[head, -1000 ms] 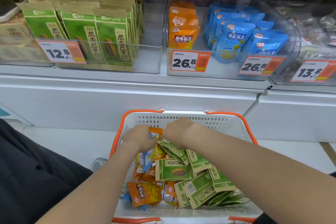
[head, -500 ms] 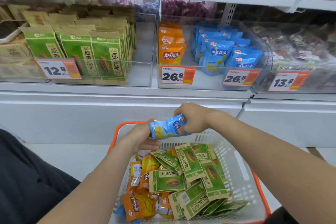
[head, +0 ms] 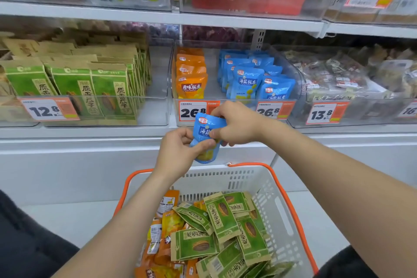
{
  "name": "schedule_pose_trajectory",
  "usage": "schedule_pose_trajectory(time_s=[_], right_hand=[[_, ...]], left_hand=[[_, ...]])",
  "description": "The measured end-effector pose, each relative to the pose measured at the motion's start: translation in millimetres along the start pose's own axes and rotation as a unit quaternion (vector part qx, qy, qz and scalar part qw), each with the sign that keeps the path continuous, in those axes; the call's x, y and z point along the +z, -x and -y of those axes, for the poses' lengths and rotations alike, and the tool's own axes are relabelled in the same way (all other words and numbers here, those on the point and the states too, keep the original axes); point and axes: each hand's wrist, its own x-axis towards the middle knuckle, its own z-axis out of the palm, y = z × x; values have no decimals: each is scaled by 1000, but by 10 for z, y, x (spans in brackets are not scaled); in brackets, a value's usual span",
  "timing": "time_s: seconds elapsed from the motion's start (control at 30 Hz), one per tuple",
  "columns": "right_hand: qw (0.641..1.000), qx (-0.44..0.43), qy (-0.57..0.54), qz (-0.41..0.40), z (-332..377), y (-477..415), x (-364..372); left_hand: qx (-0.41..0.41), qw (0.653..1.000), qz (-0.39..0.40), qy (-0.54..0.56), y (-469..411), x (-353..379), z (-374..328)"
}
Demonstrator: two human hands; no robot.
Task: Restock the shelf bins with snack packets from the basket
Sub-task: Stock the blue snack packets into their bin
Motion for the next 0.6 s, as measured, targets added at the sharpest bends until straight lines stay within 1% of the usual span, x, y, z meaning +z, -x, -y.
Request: schedule_pose_trajectory(time_s=[0.07, 0.17, 0.23, 0.33, 0.4, 0.43, 0.5, 0.57, 0.6], right_hand=[[998, -31, 18, -42, 21, 16, -191], [994, -61, -56, -65, 11, 79, -451], [988, -71, -86, -102, -15, 121, -590], [970, -79, -156, -168, -56, 146, -798], [959, -72, -183, -206, -110, 146, -930], [955, -67, -181, -224, -145, 144, -978], [950, -56, -152, -268, -246, 109, -1027], [947, -32, -97, -306, -328, 62, -1033], [948, -16, -65, -312, -364, 28, -1027]], left_hand=[[25, 999, -32, -13, -36, 34, -93], [92, 991, -85, -43, -65, 116, -326], [155, 980, -103, -65, -102, 177, -496], [260, 948, -111, -145, -191, 235, -681], [303, 924, -115, -203, -270, 272, -712], [312, 915, -124, -225, -308, 293, -703], [300, 910, -129, -256, -366, 338, -674], [282, 908, -99, -293, -398, 385, -632], [281, 897, -78, -332, -400, 400, -615]])
